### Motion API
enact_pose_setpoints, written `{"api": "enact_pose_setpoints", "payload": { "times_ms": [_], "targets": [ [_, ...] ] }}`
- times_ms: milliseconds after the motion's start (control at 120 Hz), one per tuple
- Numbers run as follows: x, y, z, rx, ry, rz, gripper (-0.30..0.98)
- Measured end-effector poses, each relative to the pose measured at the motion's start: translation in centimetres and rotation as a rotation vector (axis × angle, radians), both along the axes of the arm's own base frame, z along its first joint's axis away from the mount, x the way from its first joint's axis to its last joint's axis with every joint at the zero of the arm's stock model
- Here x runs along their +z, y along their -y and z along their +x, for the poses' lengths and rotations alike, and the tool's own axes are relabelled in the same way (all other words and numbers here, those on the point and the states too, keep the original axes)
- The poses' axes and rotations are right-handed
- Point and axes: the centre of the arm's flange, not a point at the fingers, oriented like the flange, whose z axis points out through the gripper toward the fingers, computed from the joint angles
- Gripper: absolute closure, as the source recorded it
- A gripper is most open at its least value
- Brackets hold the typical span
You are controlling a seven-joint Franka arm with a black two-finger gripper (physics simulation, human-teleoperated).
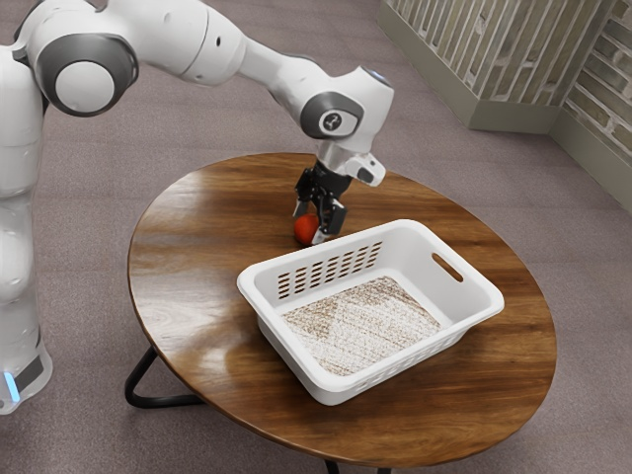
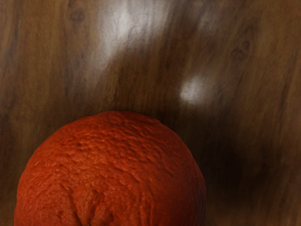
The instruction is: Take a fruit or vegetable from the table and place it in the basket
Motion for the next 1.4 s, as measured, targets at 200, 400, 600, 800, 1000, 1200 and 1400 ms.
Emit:
{"api": "enact_pose_setpoints", "payload": {
  "times_ms": [200,400,600,800,1000,1200,1400],
  "targets": [
    [-0.3,0.0,-0.1,0.002,-0.003,-0.004,0.02],
    [-0.7,0.0,-0.3,0.007,-0.009,-0.010,0.19],
    [-1.2,0.0,-0.4,0.008,-0.015,-0.013,0.26],
    [-1.0,-0.1,-0.3,0.009,-0.005,-0.010,0.29],
    [1.2,-0.1,-0.6,0.009,0.034,-0.002,0.31],
    [4.6,-0.2,-0.7,0.008,0.096,0.011,0.32],
    [8.7,-0.1,-1.3,0.005,0.167,0.027,0.32]
  ]
}}
